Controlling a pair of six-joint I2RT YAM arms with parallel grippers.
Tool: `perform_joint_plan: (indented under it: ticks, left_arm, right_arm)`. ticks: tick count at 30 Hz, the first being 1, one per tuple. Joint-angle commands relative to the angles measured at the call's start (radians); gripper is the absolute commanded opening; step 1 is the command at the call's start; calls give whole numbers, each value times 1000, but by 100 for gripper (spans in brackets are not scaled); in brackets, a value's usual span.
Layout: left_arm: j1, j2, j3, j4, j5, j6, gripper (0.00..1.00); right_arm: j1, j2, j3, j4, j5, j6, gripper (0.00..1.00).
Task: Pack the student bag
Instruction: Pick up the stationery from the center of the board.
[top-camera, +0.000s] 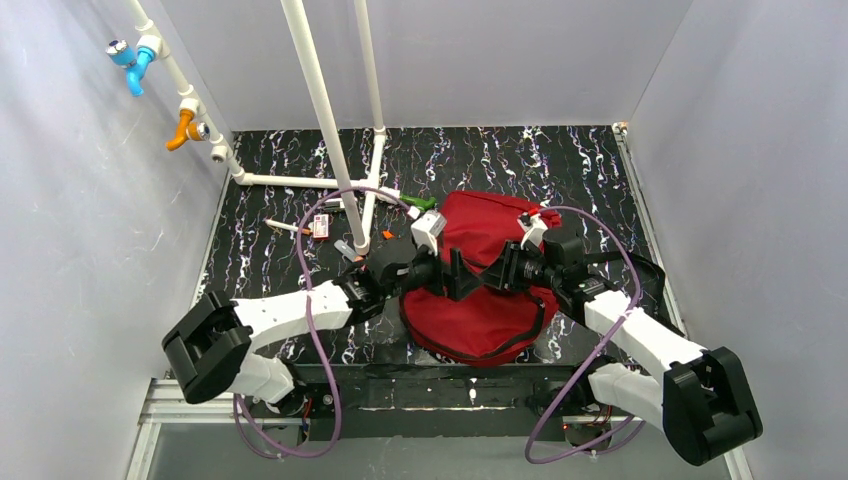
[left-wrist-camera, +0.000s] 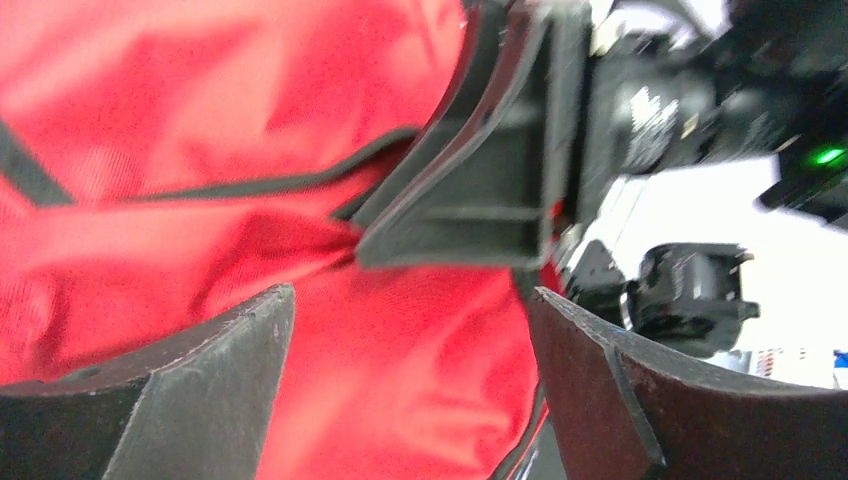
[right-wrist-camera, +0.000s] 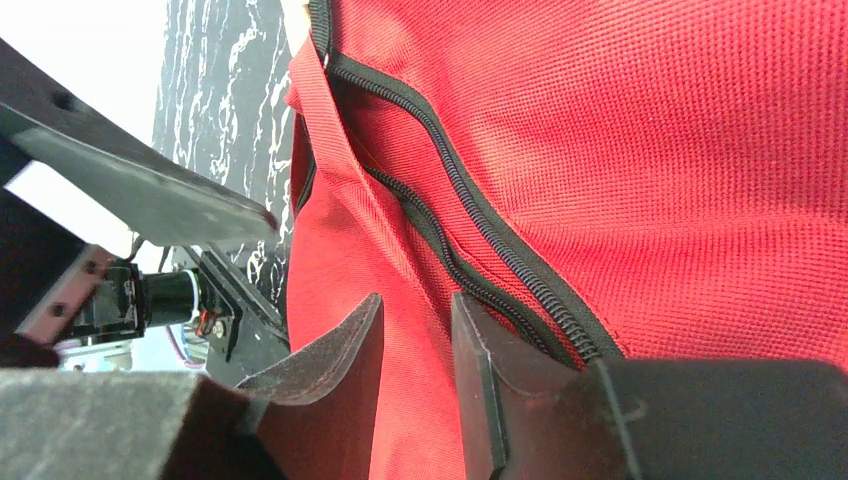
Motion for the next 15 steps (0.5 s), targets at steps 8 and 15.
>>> perform_joint_plan:
  ticks: [8, 15]
  left_arm:
    - [68, 112, 163, 22, -28, 24, 91]
    - [148, -128, 72, -183, -56, 56, 98]
  right_arm:
    - [14, -60, -56, -241, 226, -90, 41]
    - [21, -29, 98, -318, 187, -150, 56]
